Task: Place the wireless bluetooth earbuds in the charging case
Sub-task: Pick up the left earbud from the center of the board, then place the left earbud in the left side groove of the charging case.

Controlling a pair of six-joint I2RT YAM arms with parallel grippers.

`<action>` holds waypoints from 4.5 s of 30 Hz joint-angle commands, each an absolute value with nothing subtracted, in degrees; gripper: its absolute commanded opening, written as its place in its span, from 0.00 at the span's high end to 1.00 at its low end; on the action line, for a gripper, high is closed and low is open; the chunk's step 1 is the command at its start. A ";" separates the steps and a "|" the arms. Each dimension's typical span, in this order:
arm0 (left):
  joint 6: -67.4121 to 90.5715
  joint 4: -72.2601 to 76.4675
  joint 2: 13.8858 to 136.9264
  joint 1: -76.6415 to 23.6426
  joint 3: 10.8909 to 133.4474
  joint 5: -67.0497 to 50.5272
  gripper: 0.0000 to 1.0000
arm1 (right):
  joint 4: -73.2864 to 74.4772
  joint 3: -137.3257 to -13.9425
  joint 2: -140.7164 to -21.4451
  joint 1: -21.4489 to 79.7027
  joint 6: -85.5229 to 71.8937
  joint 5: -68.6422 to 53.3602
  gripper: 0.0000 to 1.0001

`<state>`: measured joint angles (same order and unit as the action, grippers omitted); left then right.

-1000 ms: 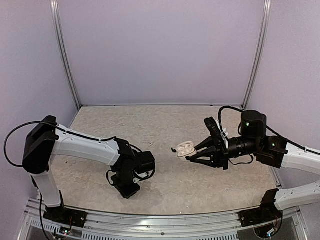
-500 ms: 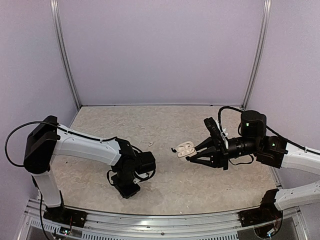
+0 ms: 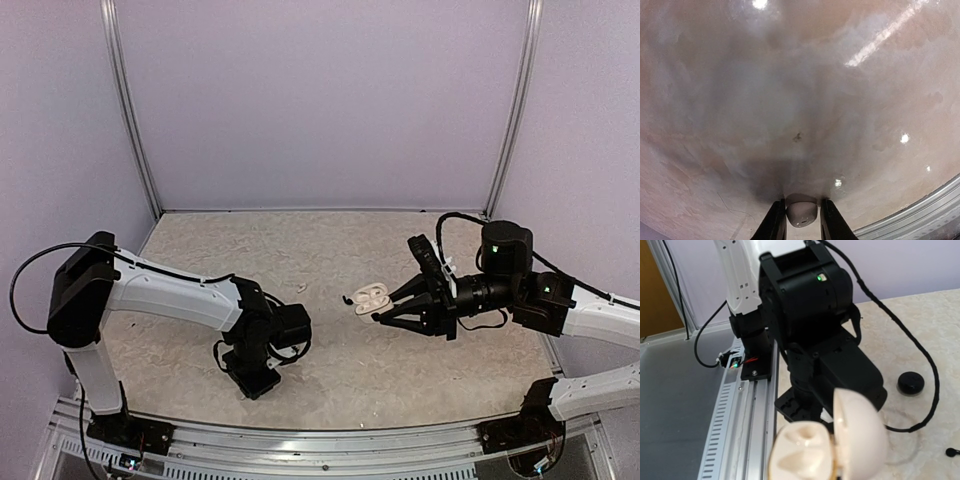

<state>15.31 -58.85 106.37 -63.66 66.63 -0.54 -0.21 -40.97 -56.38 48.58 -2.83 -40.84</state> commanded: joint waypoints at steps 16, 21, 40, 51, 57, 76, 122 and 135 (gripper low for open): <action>15.55 -56.44 103.31 -63.19 67.70 -0.18 0.88 | -1.22 -40.91 -55.59 48.30 -2.65 -38.98 1.00; 15.93 -51.46 98.87 -61.66 69.89 3.03 0.88 | -3.90 -39.58 -53.97 48.29 -2.20 -36.22 1.00; 12.02 -11.37 70.60 -63.51 64.78 8.97 0.90 | -24.93 -30.50 -49.14 49.75 6.71 -27.30 1.00; 3.46 9.74 64.63 -69.75 57.40 6.47 0.89 | -33.08 -30.53 -53.96 51.89 7.94 -28.28 1.00; 0.18 13.69 67.53 -72.78 58.02 6.66 0.89 | -33.39 -31.91 -55.62 52.37 6.54 -27.87 1.00; -3.00 13.98 75.71 -73.49 62.75 7.54 0.90 | -34.90 -34.07 -59.48 52.99 -3.23 -27.60 1.00; -6.44 5.89 81.65 -75.85 65.66 16.86 0.85 | -37.53 -33.94 -57.99 53.13 -6.86 -25.23 1.00; -7.06 5.11 81.45 -76.21 65.19 15.66 0.76 | -38.32 -33.05 -56.93 53.09 -6.87 -24.16 1.00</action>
